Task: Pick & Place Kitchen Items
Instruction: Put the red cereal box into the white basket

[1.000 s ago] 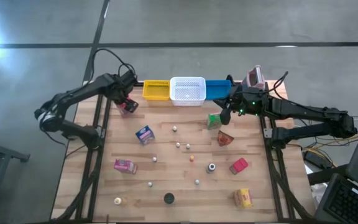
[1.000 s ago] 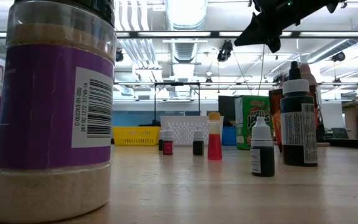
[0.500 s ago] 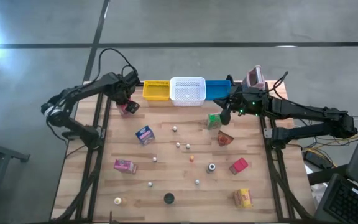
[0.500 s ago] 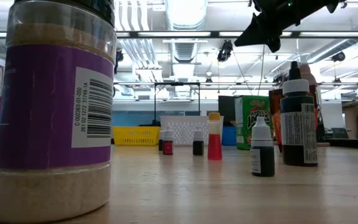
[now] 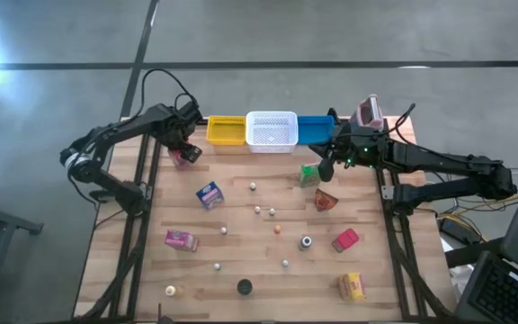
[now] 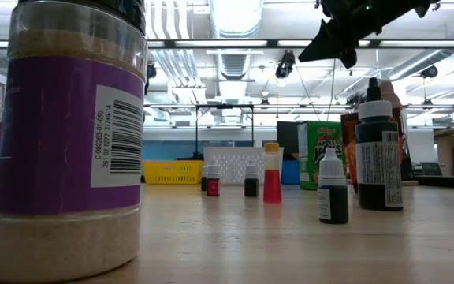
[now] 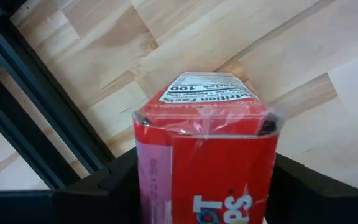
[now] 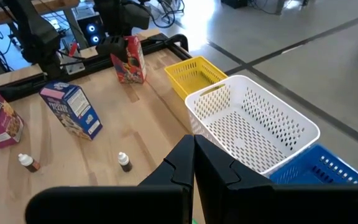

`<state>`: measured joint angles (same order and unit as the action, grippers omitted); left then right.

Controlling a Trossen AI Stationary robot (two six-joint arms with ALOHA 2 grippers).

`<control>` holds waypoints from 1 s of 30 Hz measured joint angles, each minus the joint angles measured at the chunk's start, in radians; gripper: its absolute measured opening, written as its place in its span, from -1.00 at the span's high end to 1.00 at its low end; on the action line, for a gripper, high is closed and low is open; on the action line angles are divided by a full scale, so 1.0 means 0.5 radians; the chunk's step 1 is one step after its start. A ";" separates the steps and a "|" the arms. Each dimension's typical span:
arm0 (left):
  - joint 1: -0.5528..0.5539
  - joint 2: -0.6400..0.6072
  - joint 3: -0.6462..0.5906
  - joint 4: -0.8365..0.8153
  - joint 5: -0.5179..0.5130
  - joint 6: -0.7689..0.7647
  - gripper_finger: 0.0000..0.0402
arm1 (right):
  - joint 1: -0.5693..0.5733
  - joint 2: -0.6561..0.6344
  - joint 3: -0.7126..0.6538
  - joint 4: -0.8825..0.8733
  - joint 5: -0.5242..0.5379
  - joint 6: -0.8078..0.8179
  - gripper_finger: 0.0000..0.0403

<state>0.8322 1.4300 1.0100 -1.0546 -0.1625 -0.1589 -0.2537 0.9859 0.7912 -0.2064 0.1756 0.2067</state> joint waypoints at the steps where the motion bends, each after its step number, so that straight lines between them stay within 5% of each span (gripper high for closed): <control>1: 0.000 0.000 0.000 -0.001 0.021 0.001 -0.22 | 0.000 0.000 -0.001 0.000 0.001 0.000 0.96; 30: 0.000 -0.004 0.050 -0.042 0.092 0.107 0.02 | -0.002 0.000 -0.004 0.006 0.015 0.000 0.96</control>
<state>0.8322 1.4281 1.0351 -1.0758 -0.1164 -0.1056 -0.2546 0.9859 0.7891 -0.2035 0.1833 0.2066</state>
